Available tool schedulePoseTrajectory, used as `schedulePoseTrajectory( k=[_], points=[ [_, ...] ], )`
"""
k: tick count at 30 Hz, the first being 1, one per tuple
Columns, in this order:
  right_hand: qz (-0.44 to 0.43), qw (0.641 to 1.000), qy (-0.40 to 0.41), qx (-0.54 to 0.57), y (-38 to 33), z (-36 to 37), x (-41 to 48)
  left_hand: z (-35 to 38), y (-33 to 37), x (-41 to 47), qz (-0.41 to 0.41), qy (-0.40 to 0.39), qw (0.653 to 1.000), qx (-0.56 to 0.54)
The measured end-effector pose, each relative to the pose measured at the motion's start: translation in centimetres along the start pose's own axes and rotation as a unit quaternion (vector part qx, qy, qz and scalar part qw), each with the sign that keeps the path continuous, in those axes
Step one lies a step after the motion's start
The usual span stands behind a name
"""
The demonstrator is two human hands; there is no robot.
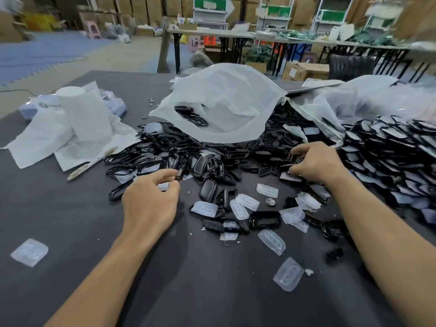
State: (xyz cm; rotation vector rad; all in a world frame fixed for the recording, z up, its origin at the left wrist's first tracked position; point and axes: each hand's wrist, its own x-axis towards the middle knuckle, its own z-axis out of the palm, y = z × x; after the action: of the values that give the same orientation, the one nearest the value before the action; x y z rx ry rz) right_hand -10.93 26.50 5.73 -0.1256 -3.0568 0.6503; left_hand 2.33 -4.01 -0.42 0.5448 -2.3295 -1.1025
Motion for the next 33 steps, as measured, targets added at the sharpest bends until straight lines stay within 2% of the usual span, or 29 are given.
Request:
schedulePoseTrajectory(
  k=[3,9,13,16,19,22,24,25,29,31,33],
  points=[
    [-0.073,0.997,0.028,0.025,-2.4,1.4,-0.8,0.2,-0.5,0.2,0.018,0.020,0.997,0.073],
    [-0.171,0.981,-0.031,0.088,-9.0,6.3,-2.5,0.2,-1.6,0.7,0.063,-0.016,0.980,0.189],
    [-0.165,0.985,-0.023,0.051,-10.4,8.3,-2.5,0.2,-1.8,0.9,0.058,-0.047,0.977,0.201],
    [-0.142,0.989,0.004,0.050,-10.3,9.0,-2.7,0.1,-1.9,1.0,0.080,-0.004,0.976,0.202],
    [-0.123,0.988,0.064,0.067,-10.0,8.7,-3.3,0.0,-1.7,1.3,0.091,0.027,0.977,0.191],
    [-0.125,0.966,0.157,0.164,-9.7,8.3,-4.7,0.1,-1.6,1.4,0.086,0.042,0.981,0.171],
    [-0.144,0.927,0.215,0.271,-10.1,8.2,-6.2,0.2,-1.5,1.3,0.084,0.057,0.983,0.151],
    [-0.156,0.911,0.217,0.315,-10.5,8.4,-7.1,0.2,-1.5,1.3,0.082,0.065,0.986,0.132],
    [-0.196,0.898,0.088,0.383,-12.2,10.4,-9.8,-0.2,-0.7,1.1,0.048,0.062,0.996,0.040],
    [-0.191,0.896,0.067,0.394,-12.3,11.1,-10.3,-0.6,-0.3,0.6,0.031,0.014,0.998,-0.059],
    [-0.185,0.891,0.074,0.407,-12.0,11.2,-10.4,-0.7,0.1,0.3,-0.002,-0.057,0.982,-0.180]
  ],
)
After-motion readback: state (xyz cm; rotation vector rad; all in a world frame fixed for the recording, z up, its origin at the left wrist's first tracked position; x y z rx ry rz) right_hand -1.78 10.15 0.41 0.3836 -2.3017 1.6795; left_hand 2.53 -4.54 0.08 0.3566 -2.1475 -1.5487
